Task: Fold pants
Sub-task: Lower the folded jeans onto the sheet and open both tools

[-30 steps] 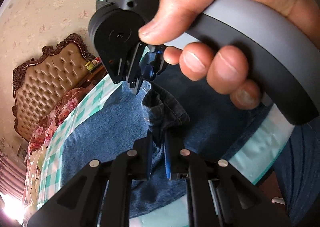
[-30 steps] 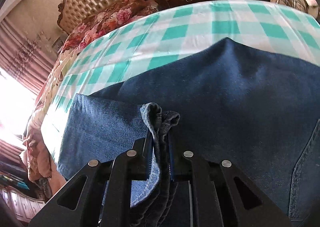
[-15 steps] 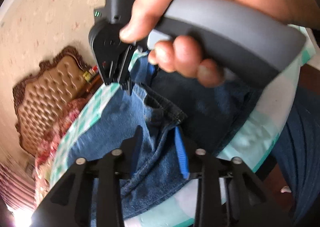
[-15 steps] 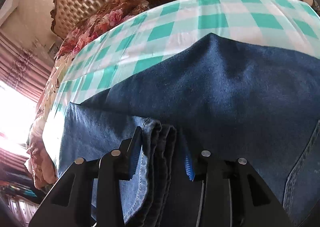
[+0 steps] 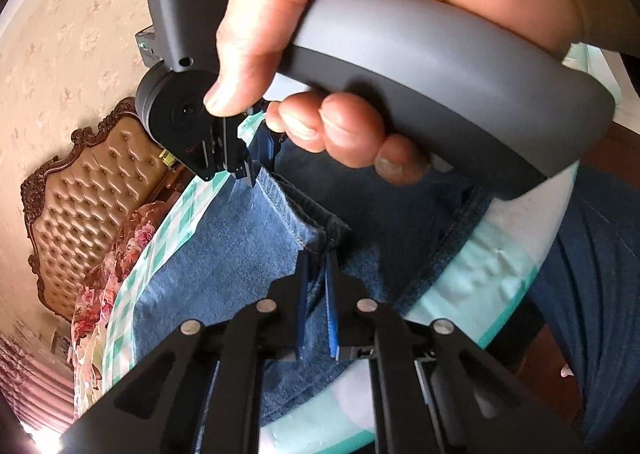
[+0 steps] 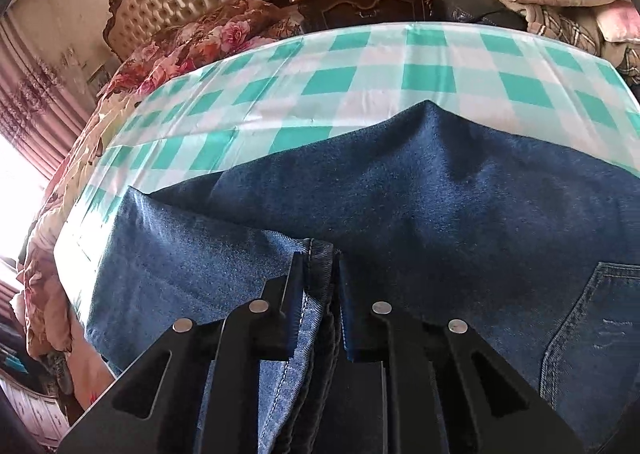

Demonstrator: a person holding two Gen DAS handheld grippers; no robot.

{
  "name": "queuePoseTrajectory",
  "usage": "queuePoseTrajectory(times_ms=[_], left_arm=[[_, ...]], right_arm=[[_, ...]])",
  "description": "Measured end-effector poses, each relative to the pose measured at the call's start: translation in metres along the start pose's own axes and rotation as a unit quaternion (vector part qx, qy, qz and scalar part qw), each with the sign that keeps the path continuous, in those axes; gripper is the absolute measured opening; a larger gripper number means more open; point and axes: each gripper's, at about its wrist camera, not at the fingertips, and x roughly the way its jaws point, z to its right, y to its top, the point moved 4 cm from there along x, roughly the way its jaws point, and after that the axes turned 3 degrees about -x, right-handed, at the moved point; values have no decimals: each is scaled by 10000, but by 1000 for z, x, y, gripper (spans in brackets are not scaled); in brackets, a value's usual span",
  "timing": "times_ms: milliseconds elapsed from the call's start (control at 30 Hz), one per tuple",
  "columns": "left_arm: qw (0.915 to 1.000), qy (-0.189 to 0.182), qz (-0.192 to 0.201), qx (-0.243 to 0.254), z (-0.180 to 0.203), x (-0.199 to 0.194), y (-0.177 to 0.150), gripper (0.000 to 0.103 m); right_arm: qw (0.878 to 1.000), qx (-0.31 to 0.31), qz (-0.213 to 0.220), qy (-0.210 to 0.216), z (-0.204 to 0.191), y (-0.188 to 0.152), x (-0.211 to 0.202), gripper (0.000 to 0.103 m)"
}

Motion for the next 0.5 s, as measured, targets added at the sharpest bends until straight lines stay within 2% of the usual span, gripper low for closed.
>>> queuePoseTrajectory(times_ms=[333, 500], left_arm=[[9999, -94, -21, -136, -5, 6, 1, 8], [9978, -414, 106, -500, -10, 6, 2, 26]], right_arm=[[9999, -12, 58, -116, -1, -4, -5, 15], [9998, -10, 22, -216, 2, -10, 7, 16]])
